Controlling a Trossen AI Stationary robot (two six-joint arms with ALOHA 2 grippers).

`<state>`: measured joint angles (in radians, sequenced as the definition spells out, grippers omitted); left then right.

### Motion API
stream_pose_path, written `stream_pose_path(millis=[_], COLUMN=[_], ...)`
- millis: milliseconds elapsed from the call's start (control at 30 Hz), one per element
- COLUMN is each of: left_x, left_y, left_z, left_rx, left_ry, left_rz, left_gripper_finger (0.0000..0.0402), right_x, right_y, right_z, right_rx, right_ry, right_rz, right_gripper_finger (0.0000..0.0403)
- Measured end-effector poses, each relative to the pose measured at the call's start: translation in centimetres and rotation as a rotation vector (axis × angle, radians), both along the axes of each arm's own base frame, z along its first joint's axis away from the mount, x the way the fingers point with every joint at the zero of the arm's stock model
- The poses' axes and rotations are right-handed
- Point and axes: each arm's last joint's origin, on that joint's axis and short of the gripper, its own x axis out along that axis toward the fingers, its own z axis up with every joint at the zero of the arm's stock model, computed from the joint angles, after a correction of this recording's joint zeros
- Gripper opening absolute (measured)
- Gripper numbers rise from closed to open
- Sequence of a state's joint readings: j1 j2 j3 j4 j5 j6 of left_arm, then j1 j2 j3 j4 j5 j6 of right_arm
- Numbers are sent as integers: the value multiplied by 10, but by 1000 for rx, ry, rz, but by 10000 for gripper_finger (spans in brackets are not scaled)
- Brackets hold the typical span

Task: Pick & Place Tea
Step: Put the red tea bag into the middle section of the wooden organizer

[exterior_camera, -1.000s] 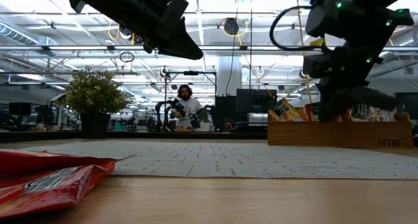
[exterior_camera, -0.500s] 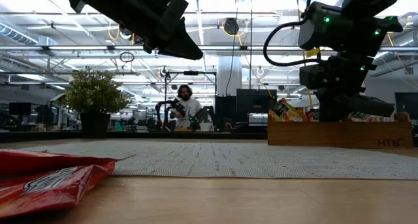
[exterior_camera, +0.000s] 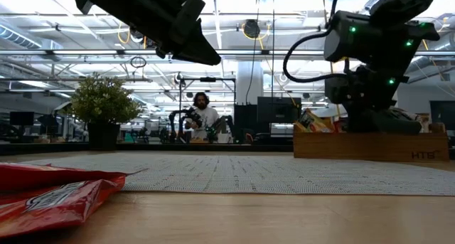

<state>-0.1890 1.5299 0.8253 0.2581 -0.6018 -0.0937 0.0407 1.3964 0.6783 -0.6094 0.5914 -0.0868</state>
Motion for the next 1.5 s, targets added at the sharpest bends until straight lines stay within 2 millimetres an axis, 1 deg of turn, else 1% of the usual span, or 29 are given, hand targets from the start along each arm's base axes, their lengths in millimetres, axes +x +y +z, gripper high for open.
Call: stream_pose_path(millis=[267,633,733,800,933,1067,1167,1267,1333,1400,1500], left_x=[0,0,0,0,0,0,0,0,-3,-6,-12], left_y=[0,0,0,0,0,0,0,0,-4,-11,-23], left_z=[0,0,0,0,0,0,0,0,-5,-8,-6], left_rx=[-2,-5,-12,-12,-12,-16,-17,13,18,-15,-100], left_ry=[-1,-3,-6,-7,-7,-9,-10,12,72,158,288], left_rz=[1,2,5,5,5,7,7,-8,-47,-74,-57], left_gripper_finger=[72,72,72,72,72,72,72,73,79,95,136], right_x=[0,1,0,0,0,-7,-14,-22,-26,-29,-32], right_y=[8,15,17,20,26,31,30,29,28,27,26], right_z=[2,2,7,16,44,71,83,83,80,74,63], right_rx=[-102,-79,-102,-101,-79,-41,-2,23,30,31,15], right_ry=[-23,-39,-68,-95,-230,-413,-576,-688,-749,-801,-861], right_rz=[16,35,44,53,65,80,54,40,45,59,96], right_gripper_finger=[0,0,0,0,0,0,0,0,0,0,0])
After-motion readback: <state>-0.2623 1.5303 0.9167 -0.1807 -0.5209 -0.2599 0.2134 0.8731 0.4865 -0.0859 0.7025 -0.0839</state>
